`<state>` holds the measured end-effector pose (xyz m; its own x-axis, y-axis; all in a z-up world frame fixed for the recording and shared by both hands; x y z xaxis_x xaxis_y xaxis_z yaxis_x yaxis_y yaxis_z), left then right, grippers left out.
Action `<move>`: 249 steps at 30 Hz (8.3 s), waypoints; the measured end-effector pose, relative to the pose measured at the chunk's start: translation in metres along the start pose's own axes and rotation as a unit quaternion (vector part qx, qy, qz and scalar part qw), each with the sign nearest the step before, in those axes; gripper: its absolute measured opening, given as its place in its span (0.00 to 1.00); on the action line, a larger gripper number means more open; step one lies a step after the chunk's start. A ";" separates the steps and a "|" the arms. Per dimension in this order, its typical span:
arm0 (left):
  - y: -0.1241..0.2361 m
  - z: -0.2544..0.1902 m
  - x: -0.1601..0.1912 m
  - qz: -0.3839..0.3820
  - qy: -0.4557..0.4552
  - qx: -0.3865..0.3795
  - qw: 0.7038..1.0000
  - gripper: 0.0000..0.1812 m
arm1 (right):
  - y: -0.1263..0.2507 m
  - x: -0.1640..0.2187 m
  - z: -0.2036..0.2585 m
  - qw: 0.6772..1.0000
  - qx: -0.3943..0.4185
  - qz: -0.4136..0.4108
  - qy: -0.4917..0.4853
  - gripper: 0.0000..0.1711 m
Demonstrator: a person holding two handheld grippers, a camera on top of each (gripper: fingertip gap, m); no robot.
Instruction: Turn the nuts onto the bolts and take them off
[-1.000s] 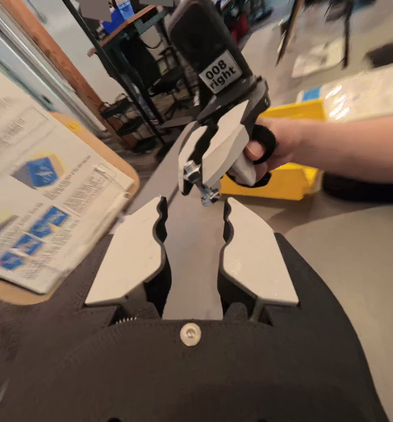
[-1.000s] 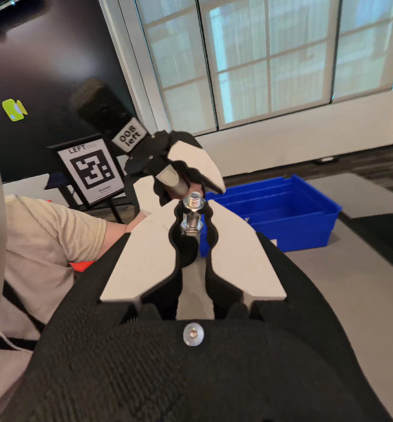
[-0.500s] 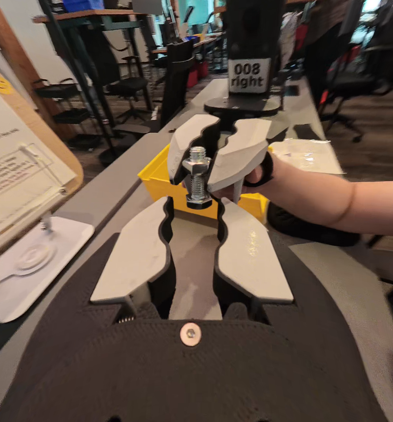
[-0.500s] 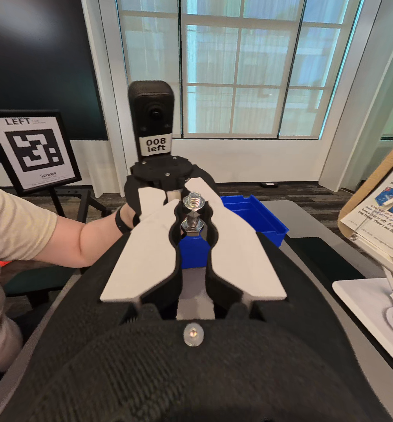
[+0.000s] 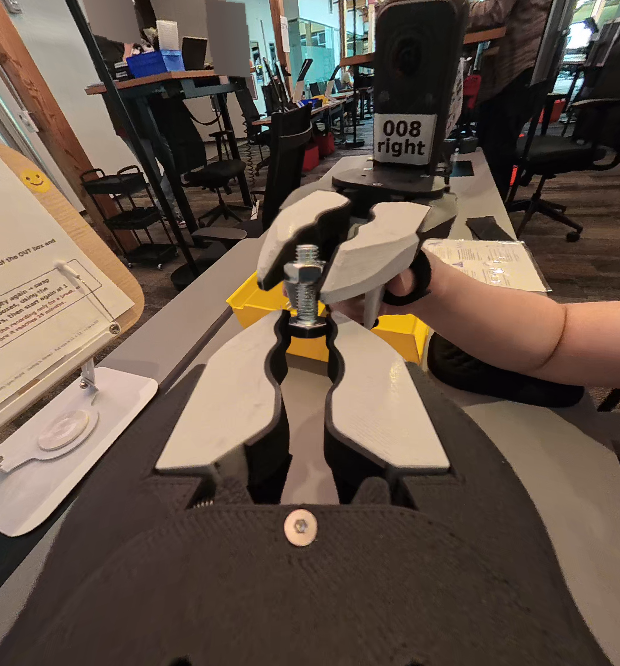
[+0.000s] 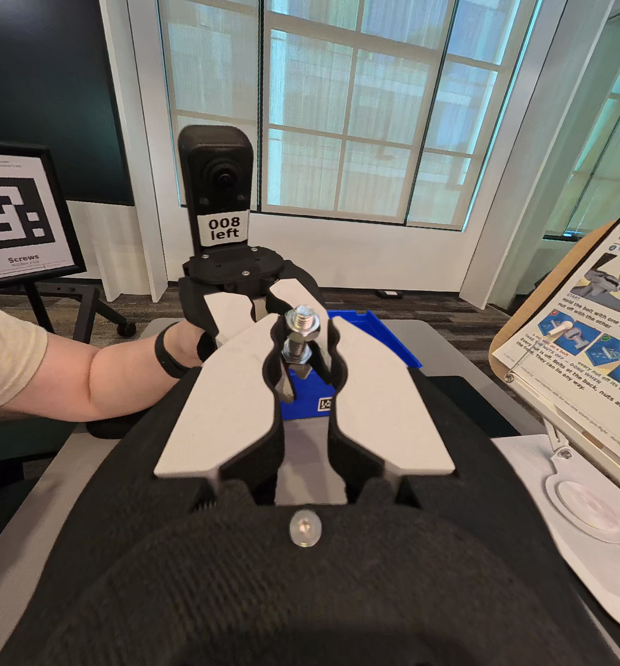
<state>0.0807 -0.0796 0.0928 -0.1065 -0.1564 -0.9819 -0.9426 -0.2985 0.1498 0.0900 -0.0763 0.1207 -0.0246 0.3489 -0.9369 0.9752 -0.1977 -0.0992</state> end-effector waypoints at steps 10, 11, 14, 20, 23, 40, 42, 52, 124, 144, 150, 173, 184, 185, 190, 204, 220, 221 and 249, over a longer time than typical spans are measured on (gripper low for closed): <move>0.011 -0.025 -0.012 -0.019 0.063 0.128 0.990 0.10 | 0.021 -0.015 0.000 0.995 -0.067 -0.073 -0.030 0.13; 0.011 -0.024 -0.012 -0.018 0.060 0.122 0.991 0.10 | 0.020 -0.019 0.004 0.993 -0.081 -0.083 -0.038 0.14; 0.009 -0.027 -0.010 -0.012 0.058 0.130 0.990 0.10 | 0.013 -0.023 0.014 0.991 -0.093 -0.084 -0.041 0.19; 0.009 -0.037 -0.010 -0.010 0.059 0.158 0.986 0.10 | 0.020 -0.014 0.003 0.991 -0.092 -0.084 -0.052 0.19; 0.009 -0.037 -0.010 -0.008 0.062 0.156 0.986 0.10 | 0.022 -0.014 0.001 0.985 -0.111 -0.099 -0.083 0.19; 0.006 -0.042 -0.003 0.001 0.060 0.185 0.981 0.10 | 0.014 -0.023 0.022 0.980 -0.147 -0.112 -0.067 0.23; 0.007 -0.047 -0.004 -0.002 0.063 0.198 0.978 0.10 | 0.017 -0.019 0.017 0.980 -0.148 -0.110 -0.073 0.26; 0.006 -0.048 -0.005 0.002 0.089 0.217 0.972 0.10 | 0.015 -0.025 0.022 0.976 -0.158 -0.125 -0.085 0.27; 0.002 -0.059 0.002 0.036 0.072 0.208 0.975 0.10 | 0.027 -0.028 0.008 0.994 -0.089 -0.058 -0.027 0.21; 0.002 -0.059 0.003 0.046 0.069 0.198 0.977 0.10 | 0.021 -0.039 0.031 0.988 -0.136 -0.070 -0.018 0.21; 0.003 -0.058 0.003 0.051 0.073 0.202 0.975 0.10 | 0.026 -0.027 0.009 0.992 -0.101 -0.058 -0.046 0.20; -0.003 -0.055 0.011 0.076 0.062 0.174 0.980 0.10 | 0.023 -0.025 0.017 0.992 -0.118 -0.038 -0.033 0.25; -0.001 -0.058 0.009 0.073 0.065 0.180 0.979 0.10 | 0.018 -0.025 0.025 0.992 -0.122 -0.022 -0.018 0.25; -0.001 -0.056 0.009 0.072 0.064 0.173 0.980 0.10 | 0.021 -0.024 0.020 0.992 -0.118 -0.029 -0.032 0.26; 0.002 -0.057 0.006 0.068 0.060 0.176 0.980 0.10 | 0.027 -0.037 0.020 0.986 -0.134 -0.069 -0.065 0.21; 0.003 -0.059 0.005 0.067 0.060 0.178 0.980 0.10 | 0.022 -0.038 0.030 0.987 -0.145 -0.063 -0.043 0.22; 0.001 -0.058 0.008 0.076 0.059 0.174 0.980 0.10 | 0.015 -0.030 0.035 0.985 -0.159 -0.049 -0.048 0.23; 0.001 -0.056 0.008 0.079 0.056 0.169 0.981 0.10 | 0.014 -0.029 0.035 0.986 -0.154 -0.044 -0.044 0.23; 0.066 0.044 -0.012 0.015 0.120 0.039 0.992 0.10 | 0.035 0.064 -0.022 0.971 -0.122 0.017 -0.203 0.20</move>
<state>0.0054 -0.0563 0.1090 -0.0648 -0.3862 -0.9201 -0.9628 -0.2183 0.1594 0.1273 -0.0411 0.0645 -0.0280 -0.0549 -0.9981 0.9988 0.0377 -0.0301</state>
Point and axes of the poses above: each gripper's, where its closed fingertips meet, y back along the fingers, x out of its underside, z = x × y across the jaws, the point moved 2 cm from there along y, back along the fingers, and after that the axes turned 14 degrees about y, right-handed, at the moved point
